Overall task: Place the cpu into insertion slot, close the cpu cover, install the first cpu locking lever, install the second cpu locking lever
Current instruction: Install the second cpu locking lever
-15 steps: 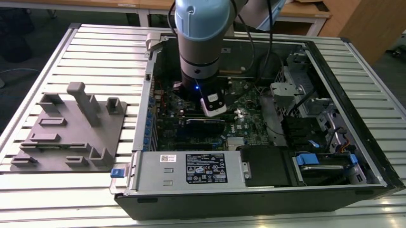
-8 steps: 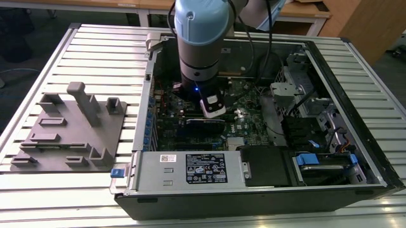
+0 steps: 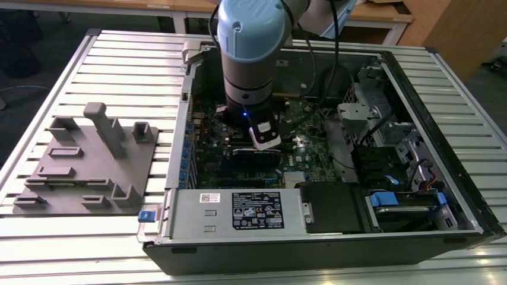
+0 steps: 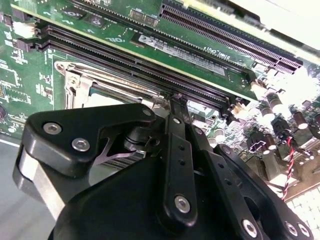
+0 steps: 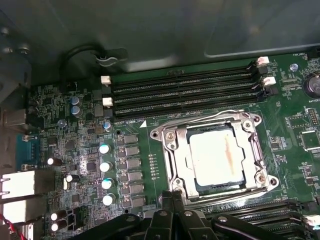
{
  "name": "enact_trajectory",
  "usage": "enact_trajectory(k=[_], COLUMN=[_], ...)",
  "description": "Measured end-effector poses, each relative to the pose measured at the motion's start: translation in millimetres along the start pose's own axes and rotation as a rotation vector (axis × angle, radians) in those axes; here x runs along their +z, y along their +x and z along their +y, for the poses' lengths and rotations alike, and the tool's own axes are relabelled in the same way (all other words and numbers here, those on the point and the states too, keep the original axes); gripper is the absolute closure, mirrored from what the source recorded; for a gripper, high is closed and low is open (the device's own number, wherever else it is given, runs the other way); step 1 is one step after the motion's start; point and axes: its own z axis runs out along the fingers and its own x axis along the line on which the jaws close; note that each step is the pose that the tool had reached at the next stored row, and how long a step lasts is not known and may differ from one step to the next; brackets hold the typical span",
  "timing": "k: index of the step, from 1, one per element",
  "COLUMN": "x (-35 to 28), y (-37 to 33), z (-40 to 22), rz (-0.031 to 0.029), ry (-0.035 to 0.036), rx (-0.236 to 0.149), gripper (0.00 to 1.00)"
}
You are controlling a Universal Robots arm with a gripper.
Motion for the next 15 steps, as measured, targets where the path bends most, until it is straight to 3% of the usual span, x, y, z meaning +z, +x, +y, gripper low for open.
enact_trajectory(k=[7, 11, 15], x=[-0.7, -8.5, -20.4], y=[0.4, 0.4, 0.2], z=[0.1, 2.1, 5.3], rz=[-0.0003, -0.0001, -0.0002], ry=[-0.0007, -0.0003, -0.0005], rx=[0.0, 0.0, 0.0], gripper=[0.89, 0.89, 0.89])
